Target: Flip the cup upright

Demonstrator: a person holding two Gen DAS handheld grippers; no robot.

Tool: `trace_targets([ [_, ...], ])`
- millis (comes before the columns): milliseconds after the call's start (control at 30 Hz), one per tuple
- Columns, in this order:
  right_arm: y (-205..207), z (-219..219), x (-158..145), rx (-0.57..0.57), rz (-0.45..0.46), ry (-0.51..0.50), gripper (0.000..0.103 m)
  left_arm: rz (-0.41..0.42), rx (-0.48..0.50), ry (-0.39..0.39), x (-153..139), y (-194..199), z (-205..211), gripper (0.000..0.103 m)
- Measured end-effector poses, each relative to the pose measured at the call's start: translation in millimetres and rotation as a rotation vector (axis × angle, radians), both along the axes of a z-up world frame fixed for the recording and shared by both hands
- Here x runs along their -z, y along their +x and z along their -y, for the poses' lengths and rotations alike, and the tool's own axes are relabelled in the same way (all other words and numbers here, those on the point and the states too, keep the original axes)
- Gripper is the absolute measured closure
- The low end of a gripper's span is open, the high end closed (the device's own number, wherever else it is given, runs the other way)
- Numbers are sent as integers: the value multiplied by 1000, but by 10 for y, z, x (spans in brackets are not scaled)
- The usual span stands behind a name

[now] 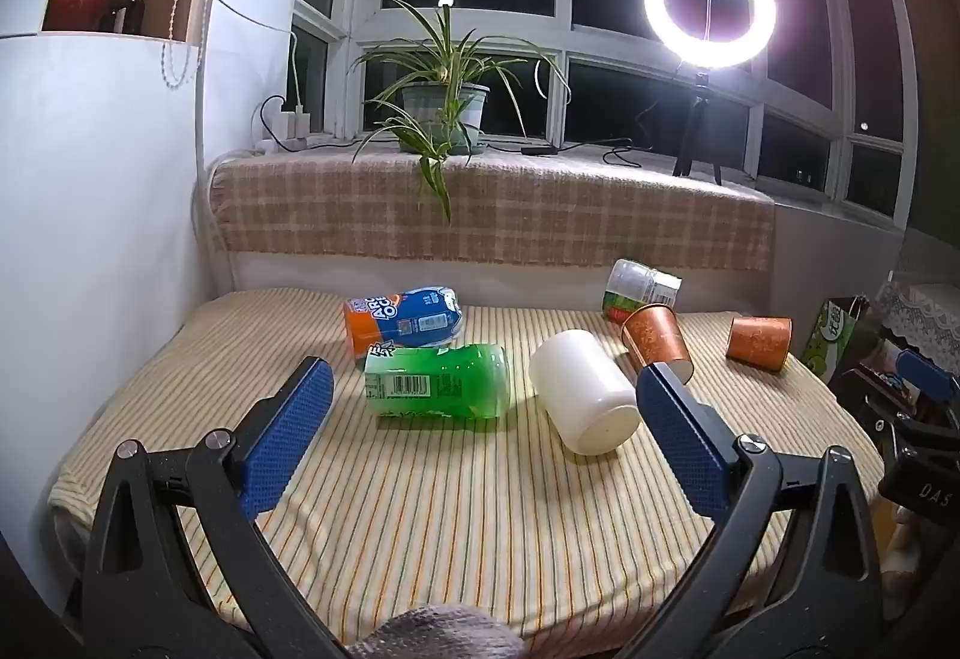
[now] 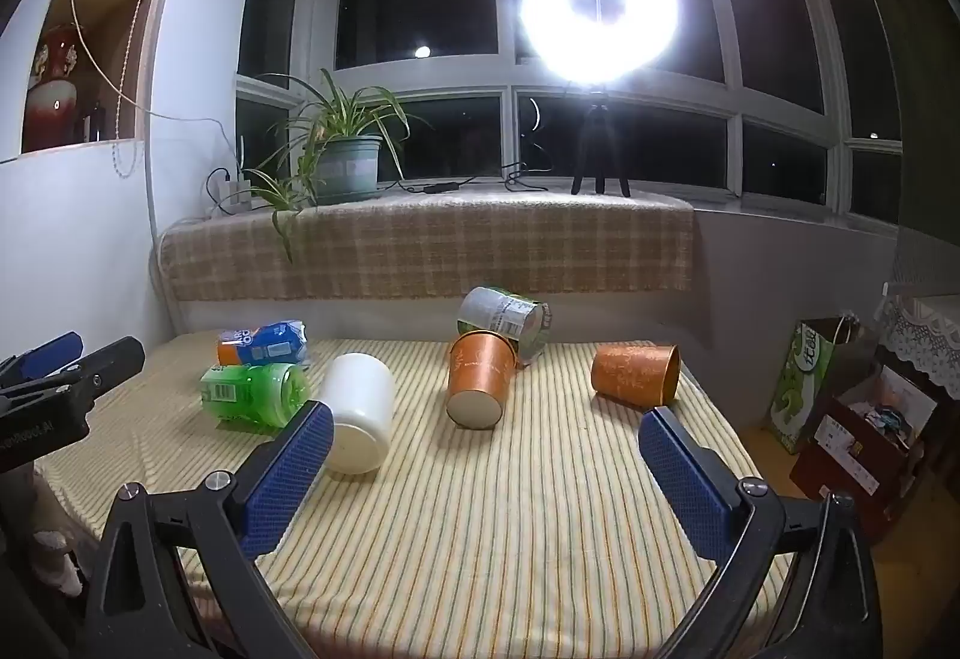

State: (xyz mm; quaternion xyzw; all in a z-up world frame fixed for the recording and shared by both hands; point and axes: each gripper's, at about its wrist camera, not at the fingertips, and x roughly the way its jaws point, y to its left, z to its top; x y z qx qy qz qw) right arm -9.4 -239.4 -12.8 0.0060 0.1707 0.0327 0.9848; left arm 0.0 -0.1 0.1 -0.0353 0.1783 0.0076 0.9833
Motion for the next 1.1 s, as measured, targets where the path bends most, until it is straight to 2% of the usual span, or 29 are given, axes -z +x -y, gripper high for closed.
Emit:
trace_targets([
  [533,30,22,-57,0,-1,-8,0,0,1,-6,1,-2,0,0],
  [667,24,7,23,4,-5,-6,0,-2,2,-4,2,0,-2,0],
  [1100,40,47,16,4,-16,10,0,-3,-1,0,3,2,-1,0],
])
